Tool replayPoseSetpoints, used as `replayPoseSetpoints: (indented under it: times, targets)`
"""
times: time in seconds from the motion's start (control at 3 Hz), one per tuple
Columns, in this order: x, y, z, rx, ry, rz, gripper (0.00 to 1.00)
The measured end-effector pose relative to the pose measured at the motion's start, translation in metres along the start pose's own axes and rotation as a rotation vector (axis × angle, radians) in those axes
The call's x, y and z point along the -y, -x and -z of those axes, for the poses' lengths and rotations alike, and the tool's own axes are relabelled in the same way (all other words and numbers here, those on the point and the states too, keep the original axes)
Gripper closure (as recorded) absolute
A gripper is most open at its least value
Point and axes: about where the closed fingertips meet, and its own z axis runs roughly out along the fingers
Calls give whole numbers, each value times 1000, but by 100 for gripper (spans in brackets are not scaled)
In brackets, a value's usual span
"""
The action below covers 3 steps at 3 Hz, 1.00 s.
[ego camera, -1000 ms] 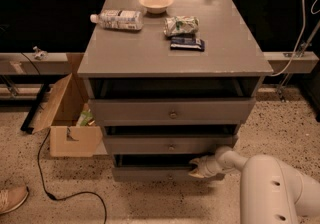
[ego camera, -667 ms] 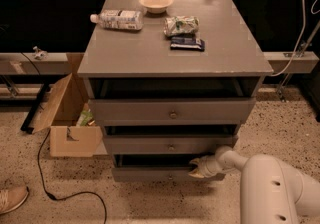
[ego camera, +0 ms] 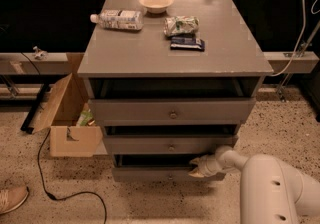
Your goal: Open bottom drawer
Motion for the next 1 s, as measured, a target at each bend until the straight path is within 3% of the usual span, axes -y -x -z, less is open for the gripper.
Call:
replayPoseSetpoints:
  times: [0.33, 0.67, 1.0]
  targets:
    - [0, 0, 0, 0, 0, 0, 31]
    - [0, 0, 0, 0, 0, 0, 1]
    - [0, 0, 0, 0, 0, 0, 0]
